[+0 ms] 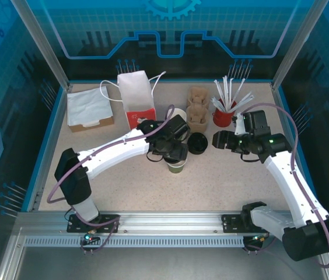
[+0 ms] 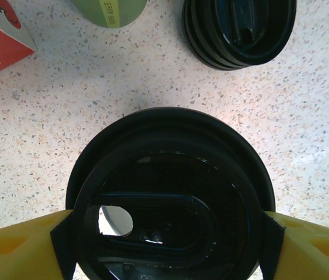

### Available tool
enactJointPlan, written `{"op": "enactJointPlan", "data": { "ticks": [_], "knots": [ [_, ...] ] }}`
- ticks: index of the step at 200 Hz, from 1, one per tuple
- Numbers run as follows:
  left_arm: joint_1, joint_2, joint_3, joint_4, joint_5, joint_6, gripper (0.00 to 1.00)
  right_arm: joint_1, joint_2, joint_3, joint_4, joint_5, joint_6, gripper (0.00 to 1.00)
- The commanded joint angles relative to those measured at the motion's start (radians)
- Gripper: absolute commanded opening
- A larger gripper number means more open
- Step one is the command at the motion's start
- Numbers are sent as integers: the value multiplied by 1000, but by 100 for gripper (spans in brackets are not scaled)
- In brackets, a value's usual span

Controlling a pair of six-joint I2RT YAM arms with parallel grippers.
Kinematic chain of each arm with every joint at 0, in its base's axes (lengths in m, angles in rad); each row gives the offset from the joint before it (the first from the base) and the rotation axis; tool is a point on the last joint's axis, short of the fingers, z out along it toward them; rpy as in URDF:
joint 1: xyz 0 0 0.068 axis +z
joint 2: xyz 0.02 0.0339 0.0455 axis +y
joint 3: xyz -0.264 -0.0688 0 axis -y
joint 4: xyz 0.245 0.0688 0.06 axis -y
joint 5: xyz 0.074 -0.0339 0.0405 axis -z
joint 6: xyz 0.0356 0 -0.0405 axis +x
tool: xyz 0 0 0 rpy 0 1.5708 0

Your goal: Pack the takeout coffee

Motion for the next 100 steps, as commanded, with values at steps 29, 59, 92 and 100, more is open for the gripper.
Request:
{"op": "enactJointPlan", "data": {
  "ticks": [29,59,92,100],
  "knots": [
    [-22,48,38,-39,-34,29,79,-29,-7,-23,8,-26,-11,77],
    [-27,63,39,-40,-43,31,79,-35,-3,-26,18,-44,-10,77],
    [-33,74,39,-38,-41,33,80,-42,-3,-28,24,-57,-10,77],
    [-34,76,40,-38,-39,33,79,-43,-5,-30,26,-59,-10,77]
  ]
}}
